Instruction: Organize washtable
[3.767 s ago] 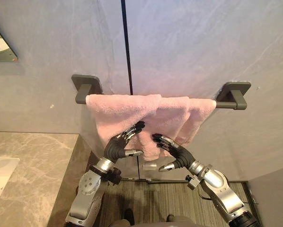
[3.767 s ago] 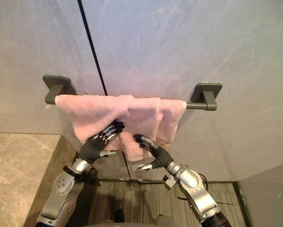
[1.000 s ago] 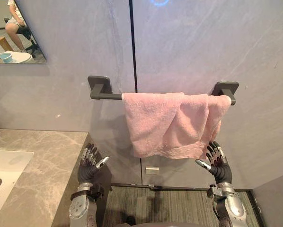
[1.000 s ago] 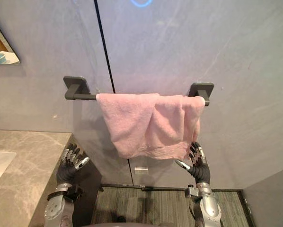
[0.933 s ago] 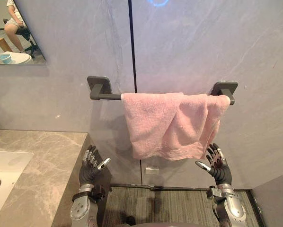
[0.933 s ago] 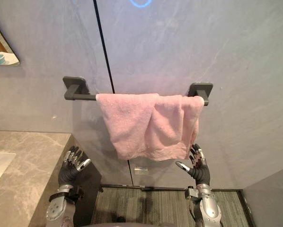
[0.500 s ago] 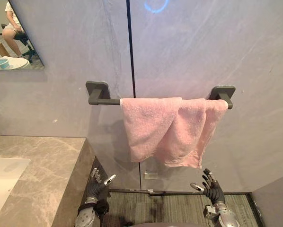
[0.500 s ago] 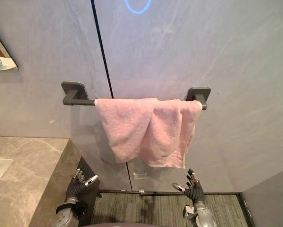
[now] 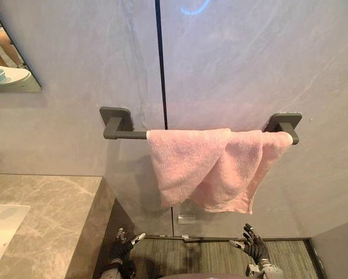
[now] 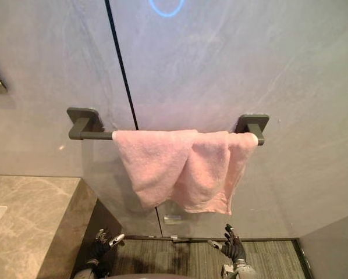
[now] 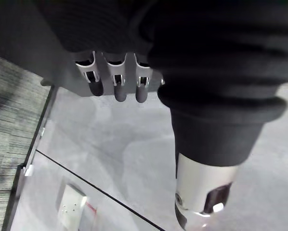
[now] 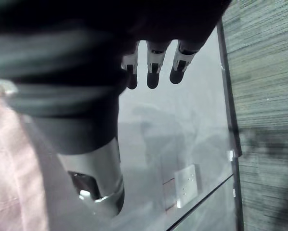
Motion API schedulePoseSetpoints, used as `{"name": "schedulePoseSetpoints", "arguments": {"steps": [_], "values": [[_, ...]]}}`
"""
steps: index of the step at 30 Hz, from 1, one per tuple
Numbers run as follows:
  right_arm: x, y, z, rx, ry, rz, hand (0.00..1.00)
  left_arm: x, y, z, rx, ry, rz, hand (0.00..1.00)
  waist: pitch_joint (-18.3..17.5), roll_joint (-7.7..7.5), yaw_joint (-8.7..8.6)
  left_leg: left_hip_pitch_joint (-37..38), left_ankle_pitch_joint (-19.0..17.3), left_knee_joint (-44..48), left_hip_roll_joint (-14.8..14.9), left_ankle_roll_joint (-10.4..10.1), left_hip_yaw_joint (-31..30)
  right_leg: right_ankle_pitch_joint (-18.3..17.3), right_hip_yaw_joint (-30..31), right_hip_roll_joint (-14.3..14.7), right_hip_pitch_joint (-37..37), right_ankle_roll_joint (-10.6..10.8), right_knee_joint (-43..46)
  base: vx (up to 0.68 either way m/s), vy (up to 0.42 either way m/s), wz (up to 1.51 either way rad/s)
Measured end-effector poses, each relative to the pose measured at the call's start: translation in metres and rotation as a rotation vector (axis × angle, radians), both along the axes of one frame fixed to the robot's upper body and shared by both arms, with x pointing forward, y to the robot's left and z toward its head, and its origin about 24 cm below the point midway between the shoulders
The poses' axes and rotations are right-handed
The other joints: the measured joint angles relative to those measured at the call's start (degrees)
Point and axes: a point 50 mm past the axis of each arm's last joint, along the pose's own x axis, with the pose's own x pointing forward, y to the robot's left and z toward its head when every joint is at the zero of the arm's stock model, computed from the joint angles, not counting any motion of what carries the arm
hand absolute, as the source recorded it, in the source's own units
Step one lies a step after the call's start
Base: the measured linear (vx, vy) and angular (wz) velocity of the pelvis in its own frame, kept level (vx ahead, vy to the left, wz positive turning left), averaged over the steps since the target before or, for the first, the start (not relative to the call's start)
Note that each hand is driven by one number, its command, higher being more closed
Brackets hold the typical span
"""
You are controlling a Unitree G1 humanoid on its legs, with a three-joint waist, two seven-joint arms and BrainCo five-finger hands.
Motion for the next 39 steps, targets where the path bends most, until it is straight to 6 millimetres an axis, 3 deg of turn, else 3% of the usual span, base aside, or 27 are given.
{"name": "schedulePoseSetpoints", "arguments": {"steps": [8, 20, 22, 25, 28, 30, 32, 34, 35, 36, 38, 39], "values": [[-0.01, 0.002, -0.01, -0.003, 0.08, 0.0, 0.0, -0.01, -0.003, -0.009, -0.015, 0.067, -0.004, 0.0, 0.17, -0.06, -0.03, 0.27, -0.51, -0.01, -0.33, 0.18, 0.69, -0.51, 0.58, 0.07, -0.26, 0.09, 0.23, -0.01, -0.002, -0.04], [-0.002, 0.004, -0.011, -0.003, 0.077, 0.014, 0.0, -0.013, -0.004, -0.012, -0.016, 0.089, 0.005, 0.0, 1.0, -0.46, 0.42, 1.19, -2.59, 0.65, 0.01, -0.09, 5.48, -0.51, 5.06, 0.83, -2.19, 0.1, 0.21, 0.02, -0.002, -0.22], [0.008, 0.005, -0.009, -0.01, 0.055, 0.031, 0.0, -0.009, -0.001, -0.011, -0.007, 0.079, 0.02, 0.0, 2.17, -0.83, 1.43, -0.15, -5.36, 5.54, 1.2, -0.29, 7.5, -0.51, 6.58, 1.33, -3.55, 0.1, 1.98, 0.01, -0.033, -0.65], [0.031, 0.006, 0.0, -0.028, -0.005, 0.064, 0.0, 0.002, 0.001, -0.007, 0.0, 0.052, 0.014, 0.0, 4.27, -0.02, 1.44, -6.22, -11.29, 16.95, 5.75, -0.83, 9.6, -0.51, 5.97, 3.11, -9.29, 0.09, 9.57, -0.05, -0.067, -0.46], [0.032, 0.007, 0.0, -0.033, -0.007, 0.078, 0.0, 0.02, 0.003, 0.0, 0.015, -0.005, -0.003, 0.0, 4.72, 0.32, 1.23, -8.78, -11.88, 20.68, 8.25, -0.61, 9.05, -1.4, 4.48, 3.88, -12.74, -0.52, 15.31, 0.04, -0.061, 0.11], [0.03, 0.01, -0.001, -0.03, 0.003, 0.094, 0.0, 0.026, 0.005, 0.005, 0.024, -0.034, -0.011, 0.0, 5.2, 0.37, 1.22, -9.61, -12.07, 22.71, 8.71, -0.4, 8.51, -3.76, 3.57, 1.92, -13.6, -2.27, 21.12, 0.03, -0.116, 0.36], [0.031, 0.01, -0.001, -0.032, 0.001, 0.099, 0.0, 0.033, 0.013, 0.011, 0.053, -0.062, -0.021, 0.0, 4.56, -0.59, 1.05, -12.79, -12.48, 26.07, 10.02, -0.97, 5.62, -5.16, 4.31, -2.6, -13.24, -1.54, 26.18, 0.02, -0.245, 0.58], [0.034, 0.009, 0.001, -0.037, -0.008, 0.103, 0.0, 0.035, 0.016, 0.012, 0.06, -0.067, -0.02, 0.0, 4.21, -1.16, 1.34, -15.55, -12.29, 28.46, 11.13, -1.29, 3.97, -5.13, 6.23, -4.68, -12.78, -1.34, 25.77, -0.03, -0.324, 0.43], [0.04, 0.007, 0.003, -0.045, -0.021, 0.108, 0.0, 0.033, 0.019, 0.012, 0.069, -0.057, -0.017, 0.0, 3.42, -2.52, 1.37, -17.51, -11.38, 30.03, 11.49, -2.82, 2.49, -6.21, 8.74, -4.65, -11.28, 1.49, 22.3, -0.06, -0.38, 0.35], [0.042, 0.005, 0.004, -0.053, -0.025, 0.113, 0.0, 0.032, 0.019, 0.01, 0.067, -0.048, -0.014, 0.0, 3.27, -2.3, 1.4, -17.83, -10.68, 29.75, 11.79, -3.89, 1.95, -7.05, 8.72, -4.38, -10.78, 2.59, 21.25, -0.08, -0.372, 0.11], [0.054, -0.009, 0.011, -0.108, -0.049, 0.129, 0.0, 0.022, 0.003, 0.001, 0.023, -0.005, -0.009, 0.0, 2.8, 0.47, 1.46, -17.8, -6.79, 24.78, 13.53, -7.22, 0.49, -9.34, 7.46, -1.84, -8.98, 4.97, 15.7, -0.1, -0.33, 0.05], [0.054, -0.01, 0.011, -0.112, -0.05, 0.129, 0.0, 0.021, 0.001, 0.001, 0.019, -0.003, -0.013, 0.0, 2.78, 0.52, 1.49, -17.79, -6.3, 24.12, 13.57, -7.39, 0.25, -9.55, 7.26, -1.62, -8.95, 5.18, 15.43, -0.09, -0.308, 0.29]]}}
